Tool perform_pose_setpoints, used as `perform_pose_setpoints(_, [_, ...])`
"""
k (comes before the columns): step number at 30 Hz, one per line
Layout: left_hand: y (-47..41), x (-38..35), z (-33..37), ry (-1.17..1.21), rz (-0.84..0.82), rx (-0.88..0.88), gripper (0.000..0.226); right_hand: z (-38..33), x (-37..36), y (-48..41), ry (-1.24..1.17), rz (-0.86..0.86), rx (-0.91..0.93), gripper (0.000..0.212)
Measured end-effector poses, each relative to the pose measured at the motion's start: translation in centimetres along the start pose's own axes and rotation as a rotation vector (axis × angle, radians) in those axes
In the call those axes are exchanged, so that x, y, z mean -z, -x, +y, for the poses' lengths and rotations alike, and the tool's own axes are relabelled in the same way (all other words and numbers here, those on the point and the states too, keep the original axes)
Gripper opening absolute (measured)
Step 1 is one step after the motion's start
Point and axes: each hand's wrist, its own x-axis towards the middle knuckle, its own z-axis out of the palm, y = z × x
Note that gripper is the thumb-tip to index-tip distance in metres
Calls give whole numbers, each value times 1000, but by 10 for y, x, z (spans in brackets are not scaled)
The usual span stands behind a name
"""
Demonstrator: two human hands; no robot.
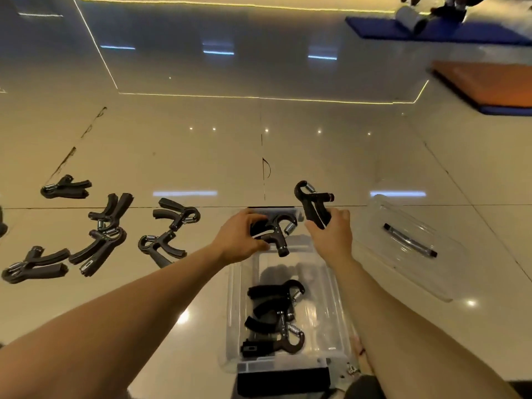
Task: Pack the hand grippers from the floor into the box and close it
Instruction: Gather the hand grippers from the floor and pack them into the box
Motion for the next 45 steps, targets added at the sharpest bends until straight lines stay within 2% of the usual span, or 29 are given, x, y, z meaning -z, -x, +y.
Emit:
perform_pose_setpoints(4, [-11,-28,-11,-83,-112,75,65,-1,-9,-5,-62,0,29,48])
perform_pose_setpoints(7, [-21,-52,-22,-204,-150,60,54,2,-11,-6,-40,0,108,49])
perform_pose_setpoints(16, [-48,-125,-46,-303,-108,254,41,17,-16,-6,-34,49,187,51])
perform_pose_setpoints(23, [-55,-161,-75,-187,-60,290,52,21,-17,-7,-51,68,208,53])
perform_pose_setpoints(30, [-58,-158,-85,-265,7,326,52,21,-18,-7,-66,60,198,55])
perform_pose_setpoints(45, [-64,-167,-91,-19,26,468,58,20,-18,-6,-34,58,194,53])
